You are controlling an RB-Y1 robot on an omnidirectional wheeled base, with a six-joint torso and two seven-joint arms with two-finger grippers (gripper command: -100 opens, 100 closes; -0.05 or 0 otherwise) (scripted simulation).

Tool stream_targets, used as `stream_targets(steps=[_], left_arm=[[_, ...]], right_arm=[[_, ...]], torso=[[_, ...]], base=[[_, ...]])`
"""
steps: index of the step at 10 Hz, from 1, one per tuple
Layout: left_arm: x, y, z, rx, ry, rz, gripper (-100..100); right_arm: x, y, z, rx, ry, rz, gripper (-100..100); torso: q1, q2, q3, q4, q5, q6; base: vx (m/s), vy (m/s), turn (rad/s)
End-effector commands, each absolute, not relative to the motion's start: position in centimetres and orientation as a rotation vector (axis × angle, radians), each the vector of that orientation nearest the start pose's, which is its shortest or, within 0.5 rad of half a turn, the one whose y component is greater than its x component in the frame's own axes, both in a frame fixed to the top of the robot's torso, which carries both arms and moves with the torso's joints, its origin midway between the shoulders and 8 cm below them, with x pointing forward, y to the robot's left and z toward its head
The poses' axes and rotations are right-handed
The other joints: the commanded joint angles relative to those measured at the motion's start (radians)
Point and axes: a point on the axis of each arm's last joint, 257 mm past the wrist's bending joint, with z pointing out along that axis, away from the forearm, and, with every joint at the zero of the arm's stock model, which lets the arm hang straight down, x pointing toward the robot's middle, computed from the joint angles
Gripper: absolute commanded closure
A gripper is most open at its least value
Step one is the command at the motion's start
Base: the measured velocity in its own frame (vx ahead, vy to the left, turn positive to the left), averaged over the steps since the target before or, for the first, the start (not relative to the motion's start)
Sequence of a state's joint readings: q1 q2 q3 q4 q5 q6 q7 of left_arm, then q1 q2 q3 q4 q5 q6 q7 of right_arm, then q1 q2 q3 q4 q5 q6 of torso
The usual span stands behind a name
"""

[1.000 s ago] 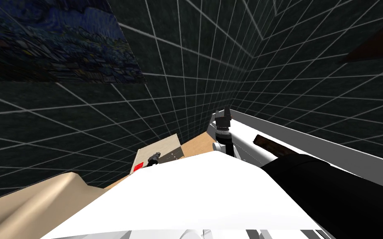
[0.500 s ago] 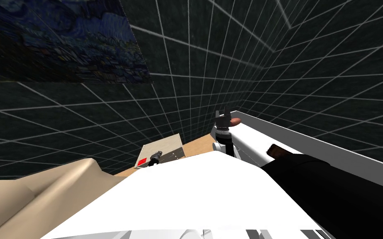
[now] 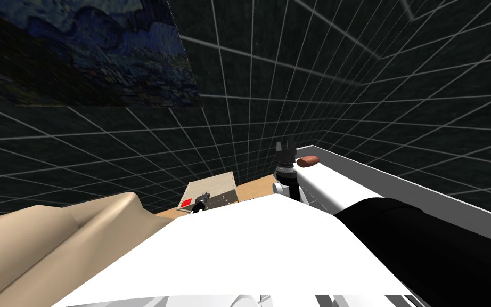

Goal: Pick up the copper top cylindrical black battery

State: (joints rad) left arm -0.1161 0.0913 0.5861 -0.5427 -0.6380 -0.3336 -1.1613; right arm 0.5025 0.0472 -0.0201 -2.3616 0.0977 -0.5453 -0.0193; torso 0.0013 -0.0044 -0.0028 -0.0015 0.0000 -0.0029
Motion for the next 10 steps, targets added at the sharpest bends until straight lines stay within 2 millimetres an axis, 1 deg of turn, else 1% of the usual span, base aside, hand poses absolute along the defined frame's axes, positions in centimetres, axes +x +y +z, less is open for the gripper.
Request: stream_targets(steps=[1, 2, 3, 4, 5, 6, 7, 8, 9, 10], left_arm=[[37.6, 39.4, -55.3, -0.237, 2.176, 0.207, 100], [37.7, 38.7, -55.3, -0.210, 2.181, 0.189, 100], [38.0, 37.8, -55.3, -0.188, 2.183, 0.172, 100], [38.2, 37.1, -55.4, -0.162, 2.186, 0.162, 100], [38.0, 37.0, -55.6, -0.164, 2.191, 0.161, 100], [38.2, 36.6, -55.4, -0.132, 2.192, 0.153, 100], [38.4, 35.6, -55.4, -0.121, 2.193, 0.129, 100], [38.5, 35.1, -55.5, -0.105, 2.195, 0.122, 100], [38.3, 35.7, -55.6, -0.116, 2.196, 0.132, 100], [38.3, 35.6, -55.6, -0.115, 2.196, 0.128, 0]], right_arm=[[31.8, -27.3, 6.7, 0.534, 0.542, 1.259, 0], [31.8, -27.3, 6.7, 0.534, 0.542, 1.259, 0], [31.8, -27.3, 6.7, 0.534, 0.542, 1.259, 0], [31.8, -27.3, 6.7, 0.534, 0.542, 1.259, 0], [31.8, -27.3, 6.7, 0.534, 0.541, 1.259, 0], [31.8, -27.3, 6.7, 0.534, 0.542, 1.259, 0], [31.8, -27.3, 6.7, 0.534, 0.542, 1.259, 0], [31.8, -27.3, 6.7, 0.534, 0.542, 1.259, 0], [31.8, -27.3, 6.7, 0.534, 0.542, 1.259, 0], [31.8, -27.3, 6.7, 0.534, 0.542, 1.259, 0]], torso=[[0.000, 0.000, 0.000, 0.000, 0.000, 0.000], [0.000, 0.000, 0.000, 0.000, 0.001, 0.002], [-0.001, -0.002, -0.001, 0.000, 0.000, 0.001], [-0.002, -0.001, -0.001, 0.000, 0.001, 0.002], [0.000, 0.000, 0.000, 0.001, 0.001, 0.004], [0.002, 0.002, 0.001, 0.001, 0.001, 0.003], [0.001, 0.001, 0.000, 0.000, 0.000, 0.001], [0.000, 0.000, 0.000, 0.000, 0.001, 0.002], [0.001, 0.001, 0.000, 0.001, 0.001, 0.003], [0.002, 0.002, 0.001, 0.001, 0.001, 0.003]], base=[[0.053, -0.040, 0.229], [0.069, -0.062, 0.355], [0.057, -0.068, 0.217], [0.021, -0.032, -0.019], [0.002, 0.000, -0.050], [0.039, -0.024, 0.315], [0.049, -0.049, 0.284], [0.018, -0.027, 0.030], [0.000, 0.000, 0.000], [0.000, 0.000, 0.000]])
